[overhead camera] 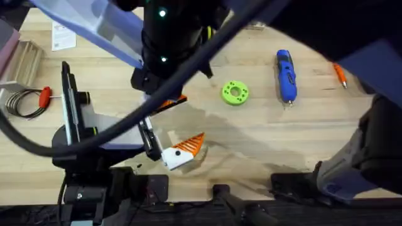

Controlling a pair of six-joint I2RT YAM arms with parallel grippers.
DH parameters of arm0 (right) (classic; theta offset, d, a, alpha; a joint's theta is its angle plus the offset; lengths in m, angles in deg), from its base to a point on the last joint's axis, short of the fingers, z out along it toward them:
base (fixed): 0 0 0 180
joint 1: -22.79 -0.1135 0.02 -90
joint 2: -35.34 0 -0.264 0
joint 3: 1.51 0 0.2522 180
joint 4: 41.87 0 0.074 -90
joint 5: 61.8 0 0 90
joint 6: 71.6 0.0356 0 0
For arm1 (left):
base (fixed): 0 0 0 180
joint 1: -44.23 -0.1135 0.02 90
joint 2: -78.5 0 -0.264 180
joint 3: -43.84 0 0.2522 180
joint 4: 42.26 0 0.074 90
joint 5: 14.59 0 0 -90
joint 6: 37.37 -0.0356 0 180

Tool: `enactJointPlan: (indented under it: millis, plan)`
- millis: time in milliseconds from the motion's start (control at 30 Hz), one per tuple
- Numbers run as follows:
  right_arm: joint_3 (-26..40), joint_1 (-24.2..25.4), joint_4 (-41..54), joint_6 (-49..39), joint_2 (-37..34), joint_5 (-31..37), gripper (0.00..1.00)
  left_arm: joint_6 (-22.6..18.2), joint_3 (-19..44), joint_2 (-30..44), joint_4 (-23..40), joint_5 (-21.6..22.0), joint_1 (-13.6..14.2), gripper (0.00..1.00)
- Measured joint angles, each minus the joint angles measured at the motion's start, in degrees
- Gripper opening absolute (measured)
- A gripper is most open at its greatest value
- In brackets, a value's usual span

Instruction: Pick up the gripper from the table and insert it into the empty holder that is missing its gripper. Then pick up a screw, insert it into the mounting hole, and use the screwdriver to tighten it. Finally, clean up the table by picking up the vegetable and placing it into the bucket.

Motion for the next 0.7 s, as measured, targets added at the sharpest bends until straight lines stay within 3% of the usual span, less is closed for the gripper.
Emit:
enactJointPlan:
  millis: [700]
  plan:
    - [0.0, 0.0, -0.3, -0.3, -2.1, 0.0, 0.006, 0.4, 0.0, 0.0, 0.0, 0.0, 0.0, 0.985]
